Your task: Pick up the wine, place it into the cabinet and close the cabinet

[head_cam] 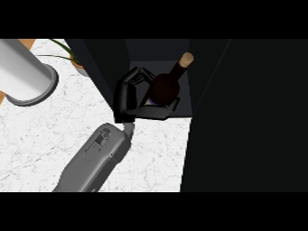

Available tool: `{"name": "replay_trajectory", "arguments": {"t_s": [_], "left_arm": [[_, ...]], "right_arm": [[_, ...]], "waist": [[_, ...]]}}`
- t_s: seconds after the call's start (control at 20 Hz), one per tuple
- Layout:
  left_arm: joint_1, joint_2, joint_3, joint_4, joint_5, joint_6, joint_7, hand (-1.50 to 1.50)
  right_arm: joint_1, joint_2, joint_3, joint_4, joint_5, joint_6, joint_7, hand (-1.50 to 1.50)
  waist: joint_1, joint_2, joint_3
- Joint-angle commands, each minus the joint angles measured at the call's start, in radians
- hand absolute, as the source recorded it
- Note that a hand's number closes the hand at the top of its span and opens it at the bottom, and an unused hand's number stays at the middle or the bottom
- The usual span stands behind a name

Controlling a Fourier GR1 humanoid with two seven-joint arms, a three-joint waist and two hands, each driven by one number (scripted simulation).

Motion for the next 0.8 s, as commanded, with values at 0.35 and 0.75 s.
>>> {"name": "replay_trajectory", "arguments": {"t_s": [0.35, 0.75], "left_arm": [[-0.119, 0.003, 0.1, 0.175, 0.024, -0.105, 0.006, 1.5], [-0.275, 0.026, 0.193, 0.451, 0.057, -0.155, -0.055, 1.5]], "right_arm": [[0.028, 0.01, -0.01, -0.124, -0.089, -0.013, 0.053, -1.5], [0.009, 0.034, 0.05, -0.124, -0.04, -0.028, 0.07, -1.5]], "waist": [[-0.001, 0.0, 0.0], [-0.018, 0.006, 0.0]]}}
